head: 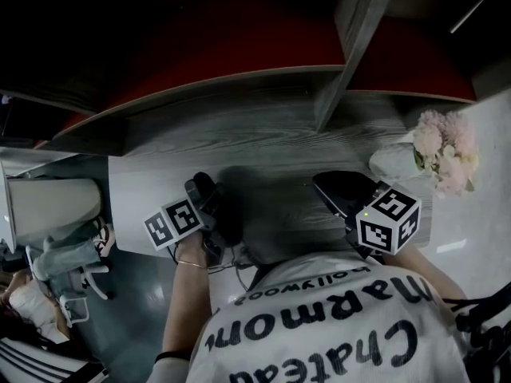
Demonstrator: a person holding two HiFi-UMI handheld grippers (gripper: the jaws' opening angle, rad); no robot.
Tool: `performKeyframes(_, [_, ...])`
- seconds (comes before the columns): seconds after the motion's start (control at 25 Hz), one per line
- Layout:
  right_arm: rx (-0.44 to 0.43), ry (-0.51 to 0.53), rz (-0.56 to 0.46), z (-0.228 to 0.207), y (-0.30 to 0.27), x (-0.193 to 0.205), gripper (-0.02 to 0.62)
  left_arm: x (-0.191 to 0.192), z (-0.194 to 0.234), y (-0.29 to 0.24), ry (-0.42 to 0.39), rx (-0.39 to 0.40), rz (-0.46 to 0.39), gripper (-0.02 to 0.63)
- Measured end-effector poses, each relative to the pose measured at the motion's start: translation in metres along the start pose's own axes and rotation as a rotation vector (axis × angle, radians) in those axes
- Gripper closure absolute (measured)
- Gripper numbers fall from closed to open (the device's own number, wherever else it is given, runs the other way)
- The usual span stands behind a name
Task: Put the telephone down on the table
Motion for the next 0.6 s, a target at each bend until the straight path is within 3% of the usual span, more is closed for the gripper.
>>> performKeyframes(0.6, [0.050, -0.026, 0.004, -0.005, 0.013, 0.007, 0.590, -0.001, -0.002, -0.019, 0.002, 0.033, 0.045, 0.333])
Point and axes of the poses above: the fingertips, and each gripper's own axes: y backward along the fingers, z to its left, x out of its underside, the point moved 1 cm from there along y, backward along the fingers, and after that the axes turned 5 degrees about z, right-handed, at the moved point
